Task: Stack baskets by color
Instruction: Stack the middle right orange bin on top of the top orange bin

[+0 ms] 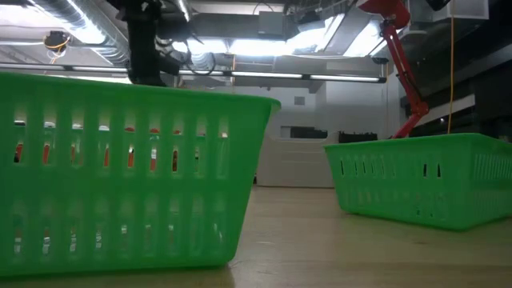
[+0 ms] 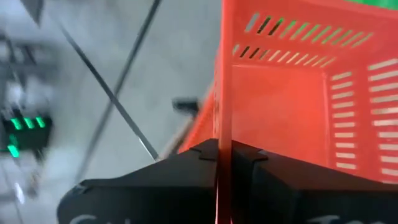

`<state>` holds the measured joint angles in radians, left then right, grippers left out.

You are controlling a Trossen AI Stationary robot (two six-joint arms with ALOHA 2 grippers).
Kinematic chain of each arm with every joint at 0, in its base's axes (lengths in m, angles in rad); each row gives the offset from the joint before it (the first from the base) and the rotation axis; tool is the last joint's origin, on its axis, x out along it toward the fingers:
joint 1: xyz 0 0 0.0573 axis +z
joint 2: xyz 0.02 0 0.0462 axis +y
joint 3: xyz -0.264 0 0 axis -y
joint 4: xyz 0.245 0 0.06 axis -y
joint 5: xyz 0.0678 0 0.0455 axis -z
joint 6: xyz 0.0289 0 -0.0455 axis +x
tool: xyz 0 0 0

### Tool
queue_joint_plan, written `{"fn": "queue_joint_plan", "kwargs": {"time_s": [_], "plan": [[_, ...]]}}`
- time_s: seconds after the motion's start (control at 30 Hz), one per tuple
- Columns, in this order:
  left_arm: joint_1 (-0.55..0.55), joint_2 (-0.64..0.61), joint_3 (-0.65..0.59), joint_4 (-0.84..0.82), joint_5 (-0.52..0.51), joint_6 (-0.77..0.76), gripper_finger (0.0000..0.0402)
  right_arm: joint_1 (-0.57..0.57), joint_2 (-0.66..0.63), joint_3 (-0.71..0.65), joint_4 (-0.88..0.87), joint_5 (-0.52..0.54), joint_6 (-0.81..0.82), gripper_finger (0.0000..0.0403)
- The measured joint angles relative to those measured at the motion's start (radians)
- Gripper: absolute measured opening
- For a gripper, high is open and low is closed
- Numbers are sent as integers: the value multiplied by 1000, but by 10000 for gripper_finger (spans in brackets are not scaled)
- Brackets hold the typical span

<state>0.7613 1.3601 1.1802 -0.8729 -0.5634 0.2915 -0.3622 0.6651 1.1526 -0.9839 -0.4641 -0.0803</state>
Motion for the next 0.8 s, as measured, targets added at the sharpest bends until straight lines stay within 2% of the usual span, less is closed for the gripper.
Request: {"fn": "queue_joint_plan", "kwargs": {"time_s": [0.17,0.37,0.53,0.67,0.8], "plan": [[41,48,17,115,2,234,0,0,0,0,5,0,-29,117],[113,131,189,114,-4,457,0,0,0,0,7,0,-29,117],[181,258,424,-64,44,692,0,0,0,0,7,0,-29,117],[262,389,595,-253,142,737,0,0,0,0,7,0,-29,117],[332,490,648,-324,240,782,0,0,0,0,7,0,-29,117]]}}
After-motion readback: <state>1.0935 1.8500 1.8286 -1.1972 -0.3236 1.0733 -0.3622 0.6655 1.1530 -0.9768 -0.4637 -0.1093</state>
